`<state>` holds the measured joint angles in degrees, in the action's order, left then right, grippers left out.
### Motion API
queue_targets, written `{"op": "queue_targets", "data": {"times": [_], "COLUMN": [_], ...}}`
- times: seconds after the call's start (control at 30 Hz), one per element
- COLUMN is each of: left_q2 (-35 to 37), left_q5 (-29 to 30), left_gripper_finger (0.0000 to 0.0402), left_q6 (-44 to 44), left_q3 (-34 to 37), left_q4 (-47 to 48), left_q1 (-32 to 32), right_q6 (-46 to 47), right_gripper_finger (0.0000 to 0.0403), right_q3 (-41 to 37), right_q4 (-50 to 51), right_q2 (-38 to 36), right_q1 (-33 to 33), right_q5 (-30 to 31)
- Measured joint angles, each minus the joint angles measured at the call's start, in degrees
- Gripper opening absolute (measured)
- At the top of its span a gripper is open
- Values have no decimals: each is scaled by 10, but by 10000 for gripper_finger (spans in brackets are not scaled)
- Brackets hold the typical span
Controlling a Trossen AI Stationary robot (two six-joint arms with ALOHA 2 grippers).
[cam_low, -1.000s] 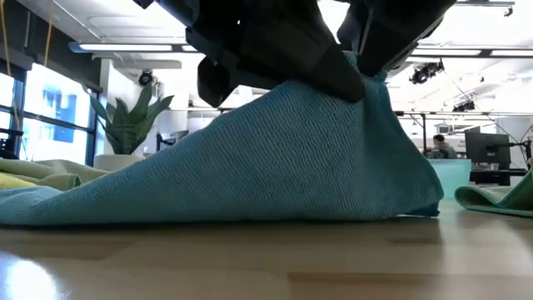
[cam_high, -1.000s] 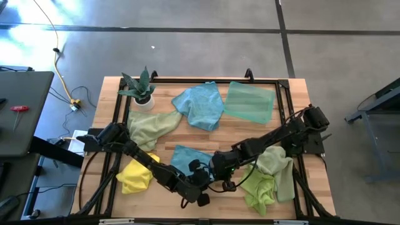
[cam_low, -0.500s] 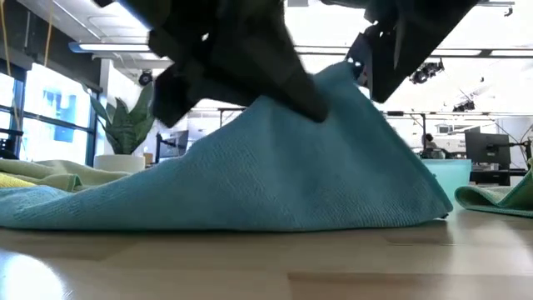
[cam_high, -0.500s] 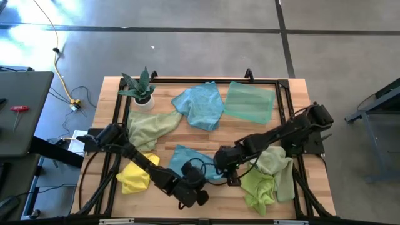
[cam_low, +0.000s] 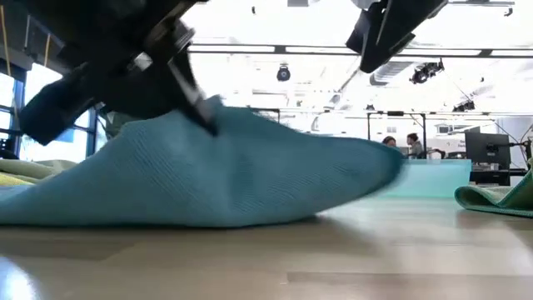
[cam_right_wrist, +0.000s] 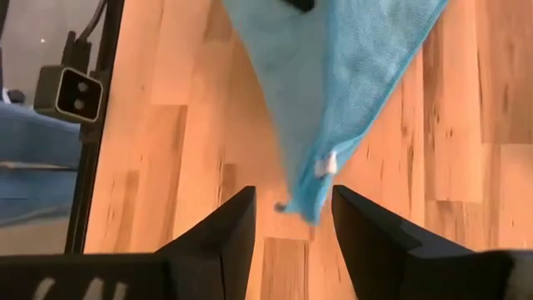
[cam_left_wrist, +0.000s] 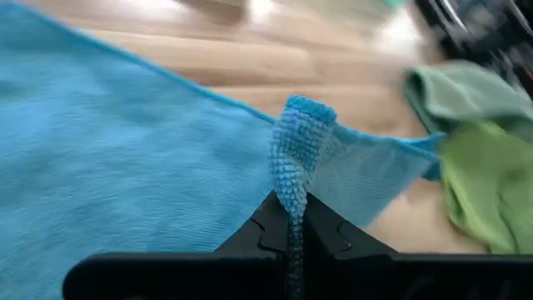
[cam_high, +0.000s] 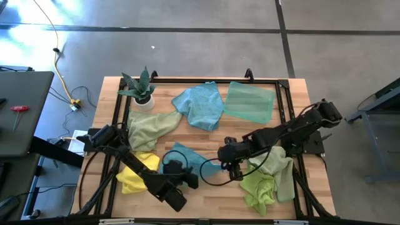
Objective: Fold microfiber towels
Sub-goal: Fold the bottom blue microfiber cloth
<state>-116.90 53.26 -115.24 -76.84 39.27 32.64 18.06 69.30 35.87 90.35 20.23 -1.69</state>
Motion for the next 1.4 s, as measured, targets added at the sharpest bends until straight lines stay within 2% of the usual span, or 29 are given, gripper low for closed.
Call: {"op": "queue_targets", "data": {"times": [0.07,0.13,0.47,0.63,0.77,1.0,1.17,1.4], "left_q2": [0,0,2,32,66,85,81,61], "left_q5": [-4,-17,-59,-67,-81,-171,-238,-298], "left_gripper_finger": [0,0,0,0,0,0,0,0], "left_q6": [-77,-107,-112,-106,-106,-99,-96,-101], "left_q3": [0,0,0,0,0,0,0,0], "left_q4": [53,85,128,211,288,365,362,364], "left_q1": [7,13,11,5,-2,-3,13,31], "right_q6": [0,0,-1,-4,-4,0,-1,-1], "right_gripper_finger": [151,151,151,151,151,151,151,151], "right_q3": [0,0,0,0,0,0,0,0], "right_q4": [-1,-1,-5,-10,-22,-47,-54,-69], "right_q2": [0,0,0,0,0,0,0,0], "right_q1": [0,0,0,-1,-3,-4,-7,-17], "right_q5": [1,1,1,32,32,32,32,32]}}
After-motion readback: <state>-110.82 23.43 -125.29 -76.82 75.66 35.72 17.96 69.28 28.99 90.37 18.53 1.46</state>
